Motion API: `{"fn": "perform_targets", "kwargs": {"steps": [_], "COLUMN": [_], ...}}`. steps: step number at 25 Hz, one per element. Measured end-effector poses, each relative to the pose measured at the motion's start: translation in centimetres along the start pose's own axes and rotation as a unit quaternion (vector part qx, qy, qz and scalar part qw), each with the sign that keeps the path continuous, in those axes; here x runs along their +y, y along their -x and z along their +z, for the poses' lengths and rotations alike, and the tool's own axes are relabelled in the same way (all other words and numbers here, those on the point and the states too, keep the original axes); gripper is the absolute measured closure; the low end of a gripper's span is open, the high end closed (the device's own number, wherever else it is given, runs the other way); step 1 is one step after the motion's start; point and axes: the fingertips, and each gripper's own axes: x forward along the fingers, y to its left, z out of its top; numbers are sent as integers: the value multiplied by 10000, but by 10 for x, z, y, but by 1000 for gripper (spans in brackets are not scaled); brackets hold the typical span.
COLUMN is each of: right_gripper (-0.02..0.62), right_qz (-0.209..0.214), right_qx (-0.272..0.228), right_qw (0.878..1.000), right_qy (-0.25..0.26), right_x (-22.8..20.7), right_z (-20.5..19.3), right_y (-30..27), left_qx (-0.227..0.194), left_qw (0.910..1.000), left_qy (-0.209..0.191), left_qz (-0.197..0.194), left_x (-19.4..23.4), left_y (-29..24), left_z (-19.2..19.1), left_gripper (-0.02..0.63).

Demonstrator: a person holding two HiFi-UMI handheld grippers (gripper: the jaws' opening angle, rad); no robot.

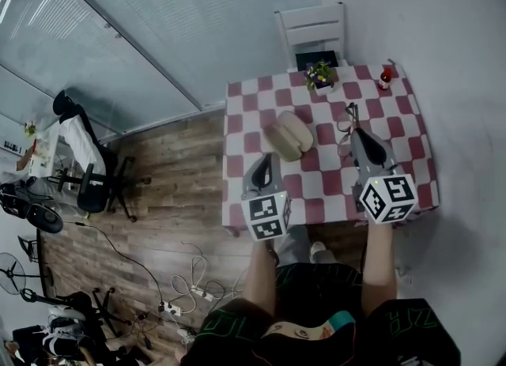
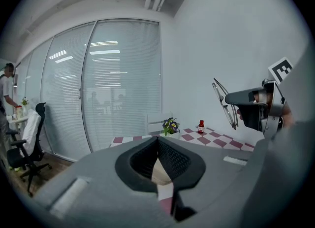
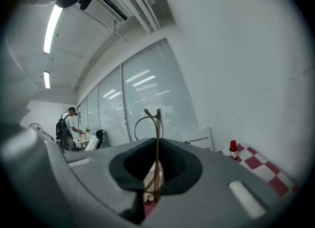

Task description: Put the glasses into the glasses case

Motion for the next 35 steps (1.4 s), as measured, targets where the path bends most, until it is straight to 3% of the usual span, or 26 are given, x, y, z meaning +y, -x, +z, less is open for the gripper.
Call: {"fn": "perform_targets", "kwargs": {"steps": [17,35], "right_gripper": [577,577], "right_qz": [19,334], "right_qx": [394,895], "right_qw": [9988,9950], "right_qy": [-289,-281], "right_x": [4,33], "right_z": [-40,-79], "right_y": [-50,-102], "left_qx": [616,817], "left_qw": [9978,9965], "left_qy": [-197,90], "left_qz": [134,160], "left_x": [38,68], "left_y": [-29,-50], "left_z": [-35,-66], "left_gripper": [598,598]}}
